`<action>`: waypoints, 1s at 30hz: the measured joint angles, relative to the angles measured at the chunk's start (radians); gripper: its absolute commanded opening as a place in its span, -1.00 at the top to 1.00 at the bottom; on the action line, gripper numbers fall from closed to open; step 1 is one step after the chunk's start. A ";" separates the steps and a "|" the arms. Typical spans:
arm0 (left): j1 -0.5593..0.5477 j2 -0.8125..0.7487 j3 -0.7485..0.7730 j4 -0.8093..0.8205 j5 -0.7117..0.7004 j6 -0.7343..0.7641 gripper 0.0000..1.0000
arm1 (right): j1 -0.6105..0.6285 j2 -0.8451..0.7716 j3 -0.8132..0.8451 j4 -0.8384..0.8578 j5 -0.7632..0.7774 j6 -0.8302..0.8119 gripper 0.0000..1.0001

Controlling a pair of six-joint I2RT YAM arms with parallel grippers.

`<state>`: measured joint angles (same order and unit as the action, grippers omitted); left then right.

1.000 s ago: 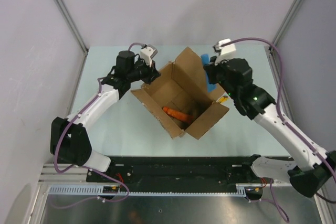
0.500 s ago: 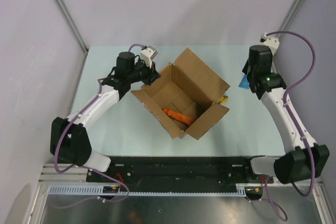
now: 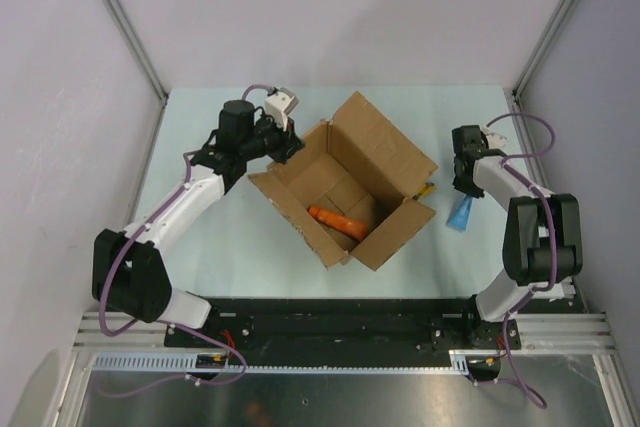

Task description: Unpack the express box

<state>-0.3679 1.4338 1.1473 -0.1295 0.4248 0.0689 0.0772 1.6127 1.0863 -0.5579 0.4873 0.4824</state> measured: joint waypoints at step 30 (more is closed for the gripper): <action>-0.139 -0.033 -0.005 0.011 -0.109 0.076 1.00 | 0.419 -0.626 0.103 0.294 -0.534 -0.330 -0.32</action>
<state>-0.5072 1.4006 1.1427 -0.1181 0.3157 0.1444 0.4961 0.9871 1.1893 -0.2642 -0.0471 0.1520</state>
